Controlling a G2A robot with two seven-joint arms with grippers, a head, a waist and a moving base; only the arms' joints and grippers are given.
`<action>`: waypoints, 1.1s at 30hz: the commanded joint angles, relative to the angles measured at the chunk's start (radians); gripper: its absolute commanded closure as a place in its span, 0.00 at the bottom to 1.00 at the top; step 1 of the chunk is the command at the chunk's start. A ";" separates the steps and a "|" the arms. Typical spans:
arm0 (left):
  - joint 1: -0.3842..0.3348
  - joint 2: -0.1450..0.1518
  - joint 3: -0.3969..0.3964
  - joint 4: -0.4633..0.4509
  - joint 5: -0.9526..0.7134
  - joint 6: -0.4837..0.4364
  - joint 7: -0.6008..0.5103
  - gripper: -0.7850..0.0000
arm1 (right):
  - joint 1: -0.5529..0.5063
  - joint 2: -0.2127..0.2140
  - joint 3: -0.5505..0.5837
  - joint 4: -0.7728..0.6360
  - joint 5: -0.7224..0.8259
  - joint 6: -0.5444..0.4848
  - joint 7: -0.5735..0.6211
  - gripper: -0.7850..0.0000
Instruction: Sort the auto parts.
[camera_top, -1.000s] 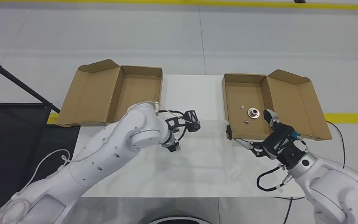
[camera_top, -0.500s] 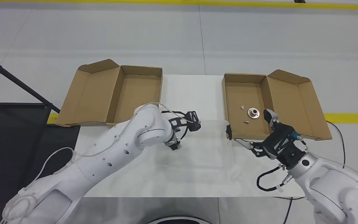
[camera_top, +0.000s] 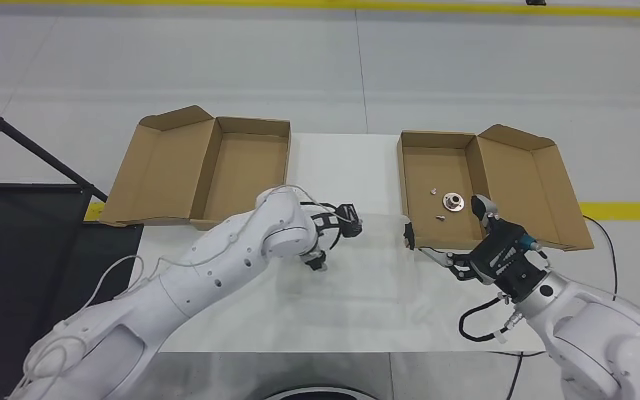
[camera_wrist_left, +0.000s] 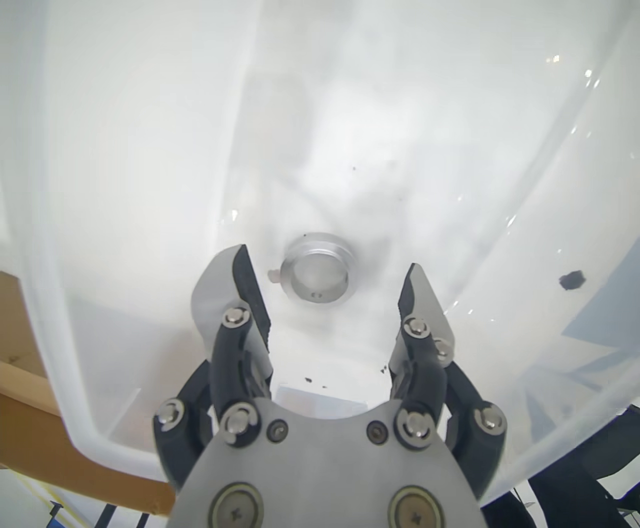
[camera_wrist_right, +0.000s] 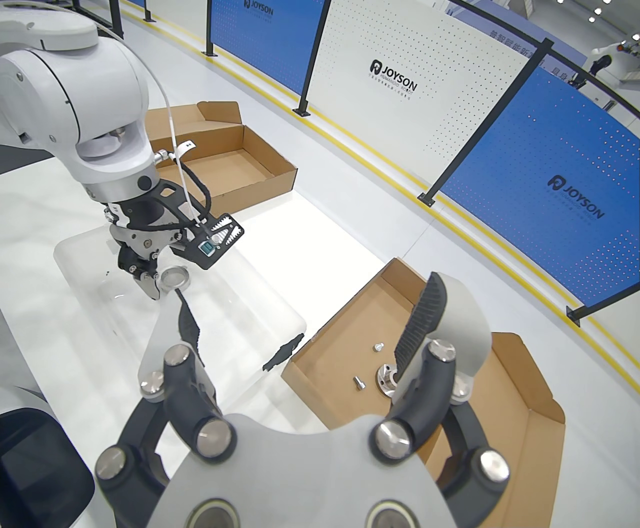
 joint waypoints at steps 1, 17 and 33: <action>-0.002 -0.005 0.005 0.015 0.001 0.003 0.001 0.24 | 0.000 0.000 0.000 0.000 0.000 0.000 0.000 0.00; -0.006 -0.029 0.016 0.081 -0.001 0.004 -0.013 0.51 | 0.000 0.000 0.000 0.000 0.000 0.000 0.000 0.00; 0.032 -0.010 -0.060 -0.046 0.019 0.040 -0.012 1.00 | 0.000 0.000 0.000 0.000 0.000 0.000 0.000 0.00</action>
